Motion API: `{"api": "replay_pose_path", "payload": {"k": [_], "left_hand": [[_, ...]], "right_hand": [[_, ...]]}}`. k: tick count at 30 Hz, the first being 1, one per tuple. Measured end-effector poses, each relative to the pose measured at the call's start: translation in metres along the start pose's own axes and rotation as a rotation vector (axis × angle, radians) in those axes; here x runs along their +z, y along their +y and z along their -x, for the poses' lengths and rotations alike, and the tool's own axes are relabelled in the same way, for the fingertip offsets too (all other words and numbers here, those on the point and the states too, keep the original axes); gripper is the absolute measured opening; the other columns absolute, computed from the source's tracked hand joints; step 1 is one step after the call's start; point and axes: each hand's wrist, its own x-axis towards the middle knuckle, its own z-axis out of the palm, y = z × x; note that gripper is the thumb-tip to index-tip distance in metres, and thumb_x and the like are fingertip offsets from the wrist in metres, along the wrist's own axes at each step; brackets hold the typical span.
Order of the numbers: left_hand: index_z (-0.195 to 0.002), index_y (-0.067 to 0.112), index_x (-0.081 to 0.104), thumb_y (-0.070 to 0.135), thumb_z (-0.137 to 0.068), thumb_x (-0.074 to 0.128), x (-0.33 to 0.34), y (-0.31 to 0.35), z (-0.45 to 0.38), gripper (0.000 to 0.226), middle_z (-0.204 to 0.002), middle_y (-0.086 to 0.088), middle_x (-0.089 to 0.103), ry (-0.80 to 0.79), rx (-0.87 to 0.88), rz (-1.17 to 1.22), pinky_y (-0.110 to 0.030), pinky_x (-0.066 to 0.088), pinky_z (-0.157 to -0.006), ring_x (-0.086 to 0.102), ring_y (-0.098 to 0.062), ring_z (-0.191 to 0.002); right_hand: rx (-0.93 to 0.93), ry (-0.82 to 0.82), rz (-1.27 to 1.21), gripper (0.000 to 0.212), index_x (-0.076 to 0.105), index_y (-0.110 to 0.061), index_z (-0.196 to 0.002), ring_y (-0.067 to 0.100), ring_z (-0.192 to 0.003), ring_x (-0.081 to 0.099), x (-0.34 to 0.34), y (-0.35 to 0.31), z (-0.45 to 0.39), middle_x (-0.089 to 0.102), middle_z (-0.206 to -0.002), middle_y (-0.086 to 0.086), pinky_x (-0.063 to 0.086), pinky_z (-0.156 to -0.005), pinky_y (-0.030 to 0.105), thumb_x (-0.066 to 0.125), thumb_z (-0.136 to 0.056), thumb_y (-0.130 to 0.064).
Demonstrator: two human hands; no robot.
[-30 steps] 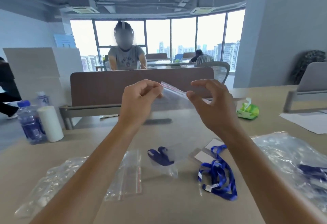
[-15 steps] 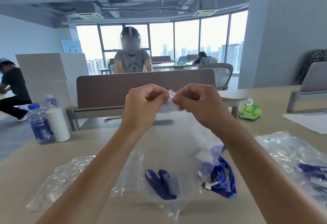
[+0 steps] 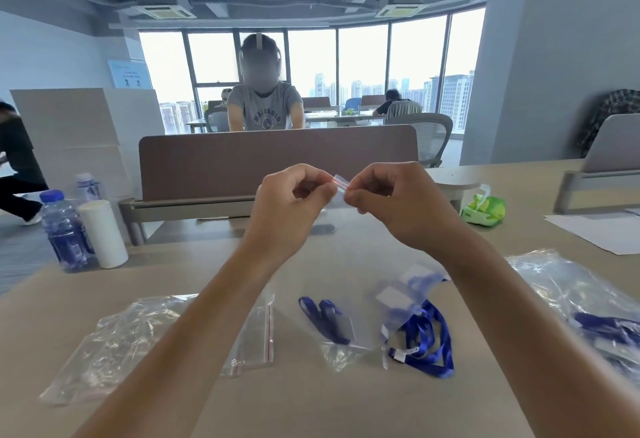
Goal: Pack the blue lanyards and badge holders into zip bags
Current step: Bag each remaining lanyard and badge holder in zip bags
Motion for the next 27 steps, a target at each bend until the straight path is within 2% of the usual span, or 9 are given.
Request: {"api": "replay_pose_path", "payload": {"k": [3,5,9,13,16,21,27], "left_hand": [[-0.092,0.015,0.076,0.016,-0.093,0.071,0.004,-0.007,-0.002,0.006,-0.079,0.007,0.07,-0.011,-0.003,0.011,-0.011,0.045,-0.064,0.061,-0.005,-0.072],[-0.09,0.016,0.075,0.015,-0.094,0.07,0.005,-0.013,-0.005,0.006,-0.081,0.005,0.07,-0.01,0.007,-0.001,-0.014,0.047,-0.067,0.062,-0.009,-0.075],[-0.092,0.016,0.074,0.017,-0.095,0.068,0.012,-0.02,-0.008,0.007,-0.084,0.005,0.07,-0.005,-0.001,-0.017,-0.014,0.049,-0.068,0.062,-0.01,-0.079],[-0.094,0.016,0.076,0.021,-0.095,0.068,0.015,-0.027,-0.012,0.01,-0.084,0.005,0.071,-0.008,-0.015,0.006,-0.017,0.051,-0.069,0.062,-0.011,-0.081],[-0.093,0.016,0.075,0.023,-0.096,0.068,0.017,-0.032,-0.013,0.011,-0.084,0.004,0.071,0.005,-0.004,-0.018,-0.024,0.053,-0.071,0.063,-0.017,-0.081],[-0.094,0.018,0.073,0.025,-0.097,0.066,0.023,-0.036,-0.006,0.01,-0.087,0.004,0.07,-0.001,-0.019,-0.018,-0.021,0.052,-0.073,0.063,-0.015,-0.085],[-0.094,0.02,0.071,0.024,-0.099,0.063,0.032,-0.034,0.002,0.01,-0.088,0.005,0.068,-0.017,-0.044,0.018,-0.01,0.048,-0.069,0.059,-0.008,-0.086]], "right_hand": [[0.008,-0.014,0.008,0.006,0.077,-0.023,-0.086,0.0,-0.058,0.06,0.002,0.003,-0.004,0.073,-0.07,-0.006,0.047,-0.057,0.013,0.078,-0.09,-0.028],[0.033,-0.031,0.003,0.007,0.078,-0.023,-0.086,0.002,-0.057,0.062,0.002,0.007,-0.007,0.074,-0.07,-0.005,0.046,-0.055,0.012,0.078,-0.089,-0.029],[0.054,-0.057,0.028,0.008,0.078,-0.021,-0.087,0.013,-0.065,0.068,0.003,0.014,-0.014,0.074,-0.071,-0.003,0.054,-0.062,0.022,0.076,-0.091,-0.029],[0.051,-0.047,-0.005,0.007,0.078,-0.02,-0.088,0.016,-0.067,0.067,0.008,0.017,-0.02,0.074,-0.071,-0.002,0.052,-0.06,0.018,0.076,-0.091,-0.026],[0.067,-0.062,-0.019,0.006,0.078,-0.018,-0.088,0.009,-0.061,0.066,0.01,0.019,-0.021,0.074,-0.072,0.001,0.05,-0.06,0.015,0.076,-0.09,-0.023],[0.119,-0.062,-0.013,0.006,0.078,-0.016,-0.081,0.009,-0.059,0.061,0.007,0.03,-0.015,0.074,-0.069,0.003,0.049,-0.056,0.021,0.076,-0.086,-0.019],[0.154,-0.023,0.028,0.007,0.078,-0.017,-0.079,0.005,-0.057,0.061,-0.003,0.041,-0.003,0.073,-0.067,0.002,0.049,-0.055,0.015,0.078,-0.084,-0.021]]}}
